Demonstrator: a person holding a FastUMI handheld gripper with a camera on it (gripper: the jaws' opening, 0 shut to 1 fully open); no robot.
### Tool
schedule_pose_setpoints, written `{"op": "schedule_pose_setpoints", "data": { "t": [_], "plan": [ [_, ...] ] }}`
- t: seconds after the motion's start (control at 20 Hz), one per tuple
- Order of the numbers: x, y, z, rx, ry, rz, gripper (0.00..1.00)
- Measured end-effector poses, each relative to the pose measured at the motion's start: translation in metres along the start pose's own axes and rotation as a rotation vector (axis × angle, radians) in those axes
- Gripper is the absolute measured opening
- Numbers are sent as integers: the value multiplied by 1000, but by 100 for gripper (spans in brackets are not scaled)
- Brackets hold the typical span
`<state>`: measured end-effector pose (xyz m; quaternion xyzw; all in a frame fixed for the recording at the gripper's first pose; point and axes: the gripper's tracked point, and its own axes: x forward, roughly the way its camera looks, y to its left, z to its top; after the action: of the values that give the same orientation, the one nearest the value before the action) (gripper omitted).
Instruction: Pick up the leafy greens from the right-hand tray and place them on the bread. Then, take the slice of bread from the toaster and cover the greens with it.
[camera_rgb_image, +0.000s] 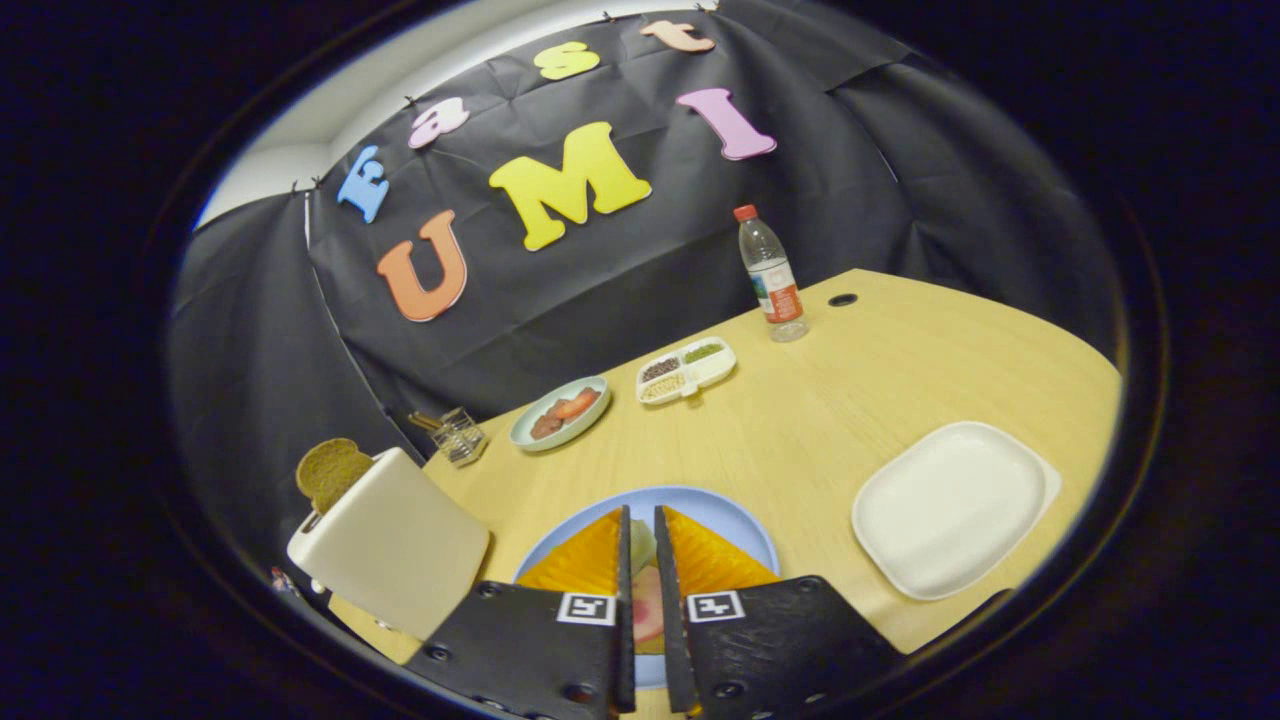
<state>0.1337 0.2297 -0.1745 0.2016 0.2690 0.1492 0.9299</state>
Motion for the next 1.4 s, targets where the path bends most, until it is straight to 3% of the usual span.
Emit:
{"op": "schedule_pose_setpoints", "data": {
  "t": [0.2,0.25,0.45,0.5,0.55,0.75,1.05,1.4],
  "plan": [
    [-4,-9,-5,-39,12,-33,40],
    [-6,-11,-3,-48,6,-41,40],
    [-20,-9,12,-97,-35,-75,60],
    [-26,-4,17,-106,-52,-81,72],
    [-34,4,24,-115,-76,-80,73],
    [-67,60,60,-193,-216,-68,95],
    [-95,187,86,-299,-384,6,96],
    [-69,270,52,-322,-343,55,95]
  ]
}}
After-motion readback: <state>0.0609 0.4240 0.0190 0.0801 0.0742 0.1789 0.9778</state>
